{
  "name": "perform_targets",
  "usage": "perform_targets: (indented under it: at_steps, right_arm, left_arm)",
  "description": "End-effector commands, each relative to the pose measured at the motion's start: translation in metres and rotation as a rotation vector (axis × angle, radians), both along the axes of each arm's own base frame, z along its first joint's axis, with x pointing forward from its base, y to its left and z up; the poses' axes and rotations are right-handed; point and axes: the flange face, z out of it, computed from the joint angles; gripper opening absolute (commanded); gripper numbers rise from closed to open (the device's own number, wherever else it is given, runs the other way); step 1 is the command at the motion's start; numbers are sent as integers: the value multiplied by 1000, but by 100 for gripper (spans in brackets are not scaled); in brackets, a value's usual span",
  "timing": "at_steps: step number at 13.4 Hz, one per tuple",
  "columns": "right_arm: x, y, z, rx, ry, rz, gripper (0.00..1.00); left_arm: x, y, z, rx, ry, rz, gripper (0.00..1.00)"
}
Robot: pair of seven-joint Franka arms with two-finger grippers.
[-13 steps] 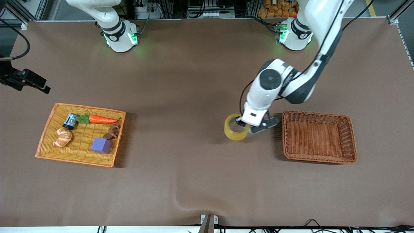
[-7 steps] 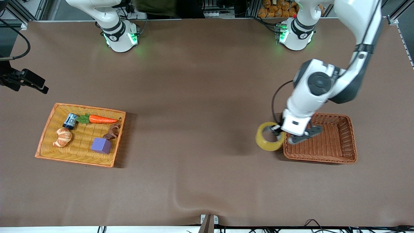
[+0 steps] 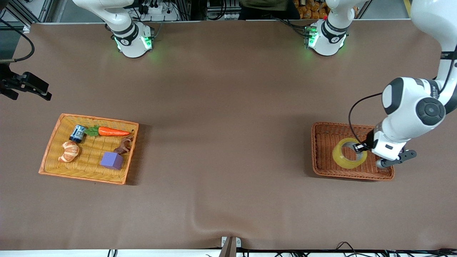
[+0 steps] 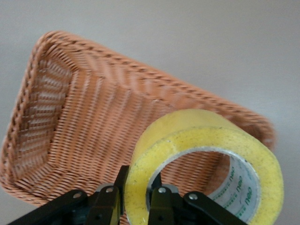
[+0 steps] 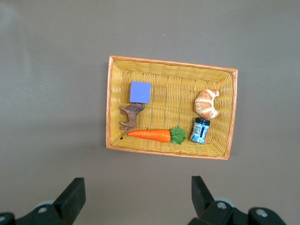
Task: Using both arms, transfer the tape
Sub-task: 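Carry the tape with the left gripper over the wicker basket, then lower the tape into the basket and open the left gripper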
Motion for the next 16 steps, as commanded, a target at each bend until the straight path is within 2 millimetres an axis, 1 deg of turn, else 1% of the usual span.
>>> perform_targets:
  at_steps: [1,2,3,4,5,7,8,9,10,11,12,13,14,15,16]
  right_arm:
    - [-3,-4,3,-9,6,25,100]
    - [-2,-7,0,-7,15,22,100]
    - [-3,-8,-2,-5,25,10,100]
    - [-3,-13,-3,-3,27,2,100]
    - [-4,-25,0,15,21,-15,100]
    - [-8,-47,1,54,22,-40,100]
    - [-9,-51,0,42,29,-8,100]
    - [-10,-51,-1,39,34,-4,100]
    - [-10,-51,-3,40,39,-6,100]
    - [-9,-51,-3,40,37,-6,100]
    - [-9,-51,-2,39,36,-8,100]
    - [-9,-49,-2,39,36,-3,100]
    - [-10,-45,0,33,34,7,100]
    - [-11,-43,0,32,37,7,100]
    - [-12,-40,-1,34,52,12,100]
  left_arm:
    - [-6,9,-22,-21,48,-1,0]
    - [-7,28,-35,-27,67,23,0]
    - [-8,38,-48,-37,84,40,0]
    - [-9,39,-60,-47,99,43,0]
    - [-8,40,-70,-57,107,45,0]
    - [-6,40,-82,-71,111,52,0]
    - [-5,40,-89,-79,112,54,0]
    - [-4,39,-95,-85,105,53,13]
    - [-4,39,-100,-91,103,54,31]
    - [-4,38,-102,-93,102,53,57]
    - [-3,39,-100,-90,98,53,89]
    - [-2,41,-90,-83,83,53,100]
    - [1,42,-72,-69,57,55,100]
    - [3,39,-52,-58,30,59,100]
    - [5,35,-24,-47,-2,65,100]
